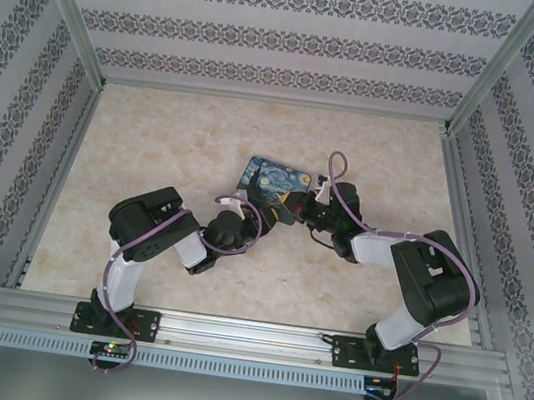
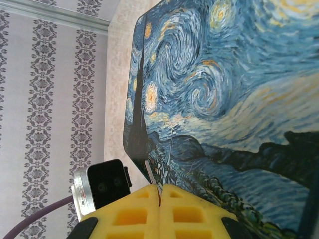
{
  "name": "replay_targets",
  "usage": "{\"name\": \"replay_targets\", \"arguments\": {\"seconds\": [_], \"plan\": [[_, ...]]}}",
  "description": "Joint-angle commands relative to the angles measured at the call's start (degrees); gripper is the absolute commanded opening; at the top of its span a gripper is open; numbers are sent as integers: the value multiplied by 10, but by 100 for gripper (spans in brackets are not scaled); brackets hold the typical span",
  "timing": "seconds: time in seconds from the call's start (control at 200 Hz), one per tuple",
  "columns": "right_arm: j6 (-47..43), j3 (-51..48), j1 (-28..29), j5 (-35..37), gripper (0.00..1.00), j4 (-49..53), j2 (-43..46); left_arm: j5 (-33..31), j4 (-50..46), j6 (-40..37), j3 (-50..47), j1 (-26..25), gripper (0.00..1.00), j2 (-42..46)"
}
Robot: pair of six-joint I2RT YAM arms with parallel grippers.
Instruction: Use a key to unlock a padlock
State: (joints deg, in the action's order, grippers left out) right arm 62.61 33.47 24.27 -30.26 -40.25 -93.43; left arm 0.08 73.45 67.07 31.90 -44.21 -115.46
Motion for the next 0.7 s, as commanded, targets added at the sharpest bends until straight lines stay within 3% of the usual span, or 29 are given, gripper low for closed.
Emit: {"name": "replay_targets", "arguments": {"seconds": [0.0, 0.28, 0.694], "plan": [[-17, 13, -8, 8, 0, -5, -15, 42, 20, -7, -2, -4, 45, -17], [-18, 9, -12, 12, 0, -6, -26, 74, 46, -9, 7, -4, 51, -15], [-18, 10, -12, 10, 0, -7, -34, 18, 68, 20, 13, -5, 50, -38]]}}
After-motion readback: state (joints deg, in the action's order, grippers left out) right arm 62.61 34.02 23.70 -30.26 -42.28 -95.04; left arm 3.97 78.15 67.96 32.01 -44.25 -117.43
